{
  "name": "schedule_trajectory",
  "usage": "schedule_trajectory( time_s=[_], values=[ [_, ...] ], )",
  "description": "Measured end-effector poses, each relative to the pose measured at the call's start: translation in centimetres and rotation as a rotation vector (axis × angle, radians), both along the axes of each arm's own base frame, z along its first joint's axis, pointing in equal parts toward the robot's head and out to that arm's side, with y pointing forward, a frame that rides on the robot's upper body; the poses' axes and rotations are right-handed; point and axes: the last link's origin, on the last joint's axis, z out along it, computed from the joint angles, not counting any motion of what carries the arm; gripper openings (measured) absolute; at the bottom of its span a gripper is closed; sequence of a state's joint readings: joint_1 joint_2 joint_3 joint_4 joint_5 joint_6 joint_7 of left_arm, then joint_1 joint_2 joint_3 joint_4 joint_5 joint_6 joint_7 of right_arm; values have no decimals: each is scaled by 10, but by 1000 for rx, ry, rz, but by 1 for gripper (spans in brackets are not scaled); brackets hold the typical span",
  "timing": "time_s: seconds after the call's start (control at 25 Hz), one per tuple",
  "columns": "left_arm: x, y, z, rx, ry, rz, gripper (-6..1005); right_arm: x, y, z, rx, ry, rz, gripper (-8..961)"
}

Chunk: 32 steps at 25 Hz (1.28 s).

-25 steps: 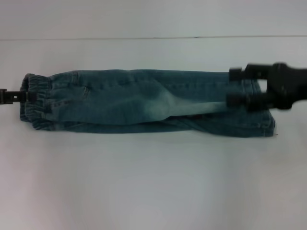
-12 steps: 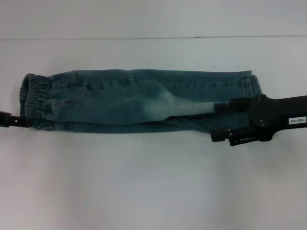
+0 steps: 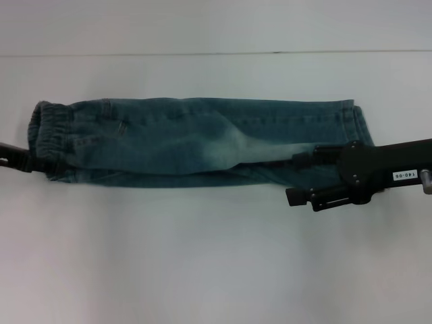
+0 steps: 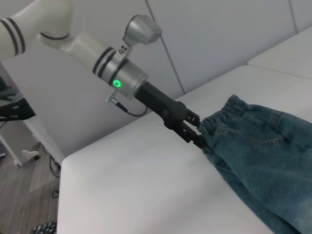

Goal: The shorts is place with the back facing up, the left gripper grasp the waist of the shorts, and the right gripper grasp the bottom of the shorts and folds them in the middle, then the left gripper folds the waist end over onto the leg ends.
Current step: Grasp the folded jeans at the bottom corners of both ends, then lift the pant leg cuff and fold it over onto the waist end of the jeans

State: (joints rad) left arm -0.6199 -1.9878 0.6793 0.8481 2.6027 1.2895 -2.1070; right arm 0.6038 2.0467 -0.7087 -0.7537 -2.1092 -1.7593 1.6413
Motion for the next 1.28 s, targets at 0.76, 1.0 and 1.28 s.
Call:
schedule_trajectory(
  time_s=[0.76, 1.0, 1.28],
  values=[
    [-5, 15, -11, 52, 49, -11, 905, -5, 6, -12, 10, -6, -5, 956],
    [-3, 16, -15, 50, 46, -16, 905, -7, 8, -13, 13, -7, -2, 955],
    [-6, 15, -10, 84, 27, -3, 815, -5, 9, -15, 17, -8, -12, 954]
  ],
)
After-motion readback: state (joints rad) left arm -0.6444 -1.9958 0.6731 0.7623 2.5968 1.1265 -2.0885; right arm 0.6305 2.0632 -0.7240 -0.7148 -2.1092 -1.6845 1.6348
